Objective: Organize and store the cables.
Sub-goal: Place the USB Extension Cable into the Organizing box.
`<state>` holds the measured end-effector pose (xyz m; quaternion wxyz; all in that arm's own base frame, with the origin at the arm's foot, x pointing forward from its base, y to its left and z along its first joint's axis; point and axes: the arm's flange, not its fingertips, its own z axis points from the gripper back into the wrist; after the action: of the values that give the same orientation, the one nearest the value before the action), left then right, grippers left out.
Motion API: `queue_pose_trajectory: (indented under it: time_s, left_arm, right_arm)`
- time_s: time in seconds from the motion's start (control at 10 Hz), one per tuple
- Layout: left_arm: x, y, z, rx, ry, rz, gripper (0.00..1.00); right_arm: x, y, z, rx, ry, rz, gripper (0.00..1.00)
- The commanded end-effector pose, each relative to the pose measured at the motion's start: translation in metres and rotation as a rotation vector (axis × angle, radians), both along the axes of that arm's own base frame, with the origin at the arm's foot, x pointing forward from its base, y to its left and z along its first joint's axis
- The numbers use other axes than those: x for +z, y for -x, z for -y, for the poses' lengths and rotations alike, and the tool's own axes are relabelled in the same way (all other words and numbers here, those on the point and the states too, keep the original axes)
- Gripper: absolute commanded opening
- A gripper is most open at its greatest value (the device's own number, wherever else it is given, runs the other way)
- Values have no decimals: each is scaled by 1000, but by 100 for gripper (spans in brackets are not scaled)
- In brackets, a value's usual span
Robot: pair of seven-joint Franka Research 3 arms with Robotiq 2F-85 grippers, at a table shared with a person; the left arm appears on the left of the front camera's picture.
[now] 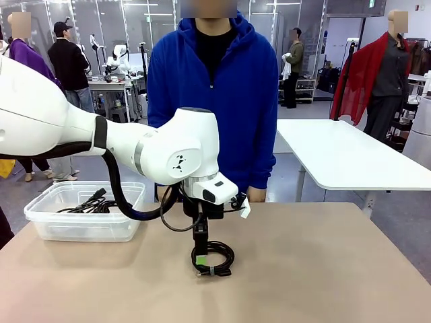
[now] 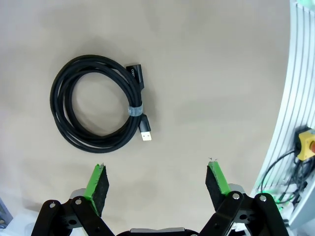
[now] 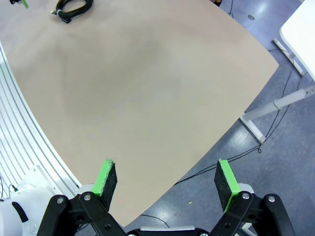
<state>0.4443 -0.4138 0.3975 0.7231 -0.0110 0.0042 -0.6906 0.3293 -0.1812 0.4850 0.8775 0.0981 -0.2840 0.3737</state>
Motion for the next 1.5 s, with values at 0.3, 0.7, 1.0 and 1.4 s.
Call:
queue_pose_trajectory:
  time_s: [0.3,0.7,1.0,1.4]
  left_arm:
    - [-24,-6,18,9,11,10,100]
    - [-43,-14,25,-34,32,18,100]
    - [-53,-17,24,-42,48,23,100]
    - [-74,-22,23,-43,37,6,100]
  right_arm:
    - [0,-1,-1,-12,-4,6,100]
    - [0,-1,-1,-12,-4,6,100]
    - [0,-1,-1,-12,-4,6,100]
    - [0,-1,-1,-12,-4,6,100]
